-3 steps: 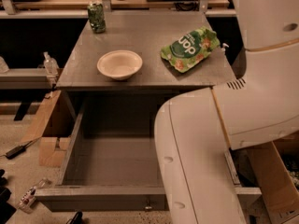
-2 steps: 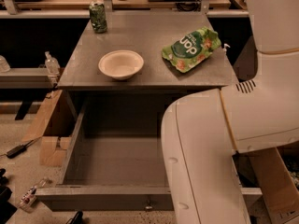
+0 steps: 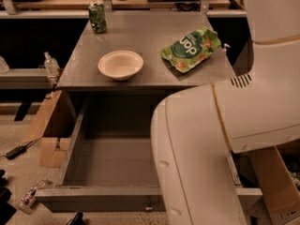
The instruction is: Place sponge into top drawer
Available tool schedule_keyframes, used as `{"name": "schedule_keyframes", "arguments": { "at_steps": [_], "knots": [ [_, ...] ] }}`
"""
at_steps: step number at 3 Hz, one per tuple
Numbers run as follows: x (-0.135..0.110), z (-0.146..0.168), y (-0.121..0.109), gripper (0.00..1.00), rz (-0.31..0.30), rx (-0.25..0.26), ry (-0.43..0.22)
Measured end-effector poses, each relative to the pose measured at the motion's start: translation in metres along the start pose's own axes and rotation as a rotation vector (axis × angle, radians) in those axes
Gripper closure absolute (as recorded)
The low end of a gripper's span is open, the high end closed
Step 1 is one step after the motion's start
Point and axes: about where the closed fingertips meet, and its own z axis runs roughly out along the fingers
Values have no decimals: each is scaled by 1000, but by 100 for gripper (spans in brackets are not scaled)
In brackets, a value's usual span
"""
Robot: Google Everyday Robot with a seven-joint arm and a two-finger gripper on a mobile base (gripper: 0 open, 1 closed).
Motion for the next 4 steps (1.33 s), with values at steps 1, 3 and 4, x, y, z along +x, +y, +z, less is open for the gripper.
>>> {"name": "schedule_keyframes", "arguments": {
  "at_steps": [1, 3, 4],
  "knots": [
    [-9, -55, 45, 100, -18, -46, 14],
    [8, -70, 53, 100, 96, -84, 146],
    [41, -54, 18, 100, 250, -129, 284]
  ]
}}
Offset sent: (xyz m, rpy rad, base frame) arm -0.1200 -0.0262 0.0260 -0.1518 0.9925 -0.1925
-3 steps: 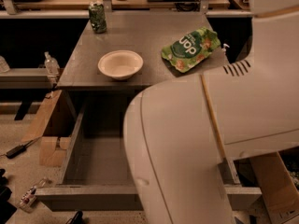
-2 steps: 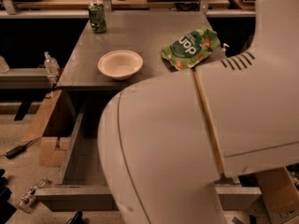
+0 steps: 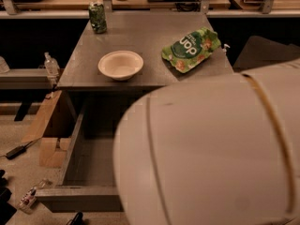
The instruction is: Place sponge into top drawer
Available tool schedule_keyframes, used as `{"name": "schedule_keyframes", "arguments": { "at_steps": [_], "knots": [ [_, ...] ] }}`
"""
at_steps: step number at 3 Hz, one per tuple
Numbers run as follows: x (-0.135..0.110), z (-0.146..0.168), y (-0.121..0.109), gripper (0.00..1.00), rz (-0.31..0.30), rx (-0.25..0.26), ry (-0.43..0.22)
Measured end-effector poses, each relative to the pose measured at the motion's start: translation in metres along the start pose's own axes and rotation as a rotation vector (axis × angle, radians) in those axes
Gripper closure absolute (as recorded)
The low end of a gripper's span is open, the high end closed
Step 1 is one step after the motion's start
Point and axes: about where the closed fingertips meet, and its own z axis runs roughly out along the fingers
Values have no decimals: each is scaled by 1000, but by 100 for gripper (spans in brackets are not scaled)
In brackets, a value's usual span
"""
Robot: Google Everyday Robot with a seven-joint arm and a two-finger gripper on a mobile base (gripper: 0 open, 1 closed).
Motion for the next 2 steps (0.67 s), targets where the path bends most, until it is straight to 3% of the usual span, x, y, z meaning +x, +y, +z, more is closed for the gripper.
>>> {"name": "schedule_keyframes", "arguments": {
  "at_steps": [1, 2],
  "knots": [
    [29, 5, -65, 100, 230, -75, 141],
    [63, 3, -102, 100, 411, -156, 262]
  ]
}}
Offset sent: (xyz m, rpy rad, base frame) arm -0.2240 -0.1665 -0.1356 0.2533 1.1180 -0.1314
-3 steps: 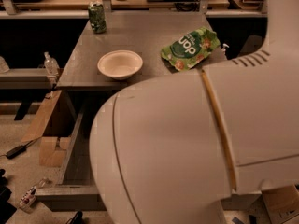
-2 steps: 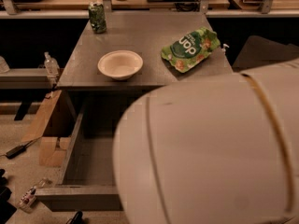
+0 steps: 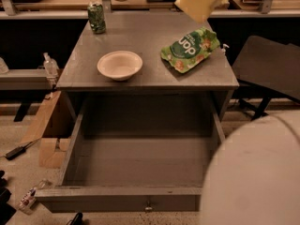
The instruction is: Place sponge into top drawer
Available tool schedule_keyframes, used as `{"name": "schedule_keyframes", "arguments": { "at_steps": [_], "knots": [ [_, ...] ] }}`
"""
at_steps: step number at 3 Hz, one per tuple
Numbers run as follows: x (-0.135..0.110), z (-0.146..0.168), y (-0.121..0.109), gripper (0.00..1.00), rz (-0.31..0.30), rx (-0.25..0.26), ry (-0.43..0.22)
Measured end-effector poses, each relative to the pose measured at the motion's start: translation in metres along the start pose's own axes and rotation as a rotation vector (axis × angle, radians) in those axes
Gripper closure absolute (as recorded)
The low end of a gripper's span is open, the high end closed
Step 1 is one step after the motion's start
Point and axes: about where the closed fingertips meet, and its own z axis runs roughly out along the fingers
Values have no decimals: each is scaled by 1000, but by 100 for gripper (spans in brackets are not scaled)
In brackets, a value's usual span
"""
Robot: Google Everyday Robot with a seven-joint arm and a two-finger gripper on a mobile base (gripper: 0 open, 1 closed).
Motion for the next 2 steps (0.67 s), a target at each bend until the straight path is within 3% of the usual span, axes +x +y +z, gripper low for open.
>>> {"name": "schedule_keyframes", "arguments": {
  "at_steps": [1, 2],
  "knots": [
    [31, -1, -31, 100, 118, -64, 116],
    [23, 13, -40, 100, 163, -80, 110]
  ]
}}
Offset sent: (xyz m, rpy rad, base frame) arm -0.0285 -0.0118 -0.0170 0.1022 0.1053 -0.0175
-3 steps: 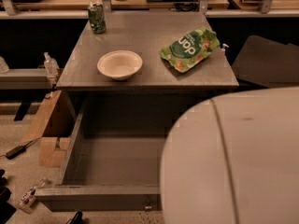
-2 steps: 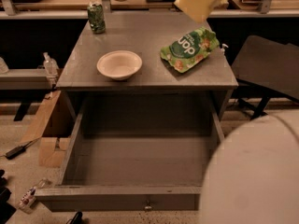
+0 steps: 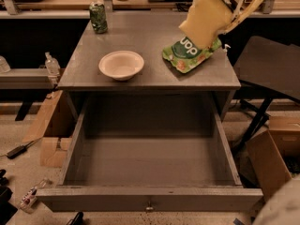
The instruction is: Place sponge into top drawer
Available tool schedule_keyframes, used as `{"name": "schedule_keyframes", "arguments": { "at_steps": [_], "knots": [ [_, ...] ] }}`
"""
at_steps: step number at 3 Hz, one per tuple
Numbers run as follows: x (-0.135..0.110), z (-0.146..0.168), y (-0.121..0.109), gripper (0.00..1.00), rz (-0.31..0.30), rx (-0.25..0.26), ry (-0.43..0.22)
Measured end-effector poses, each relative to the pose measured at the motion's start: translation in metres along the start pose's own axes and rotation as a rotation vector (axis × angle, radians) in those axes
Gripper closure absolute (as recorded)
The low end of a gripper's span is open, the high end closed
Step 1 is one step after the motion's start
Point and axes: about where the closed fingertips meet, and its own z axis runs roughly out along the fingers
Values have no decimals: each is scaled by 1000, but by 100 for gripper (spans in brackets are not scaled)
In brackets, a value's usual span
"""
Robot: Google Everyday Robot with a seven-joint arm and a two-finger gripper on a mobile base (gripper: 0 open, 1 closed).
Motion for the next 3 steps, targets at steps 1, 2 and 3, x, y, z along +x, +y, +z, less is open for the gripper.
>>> {"name": "schedule_keyframes", "arguments": {
  "at_steps": [1, 2, 3],
  "knots": [
    [-7, 7, -2, 100, 32, -11, 10],
    [-20, 37, -40, 100, 233, 13, 125],
    [-2, 54, -74, 100, 291, -71, 216]
  ]
}}
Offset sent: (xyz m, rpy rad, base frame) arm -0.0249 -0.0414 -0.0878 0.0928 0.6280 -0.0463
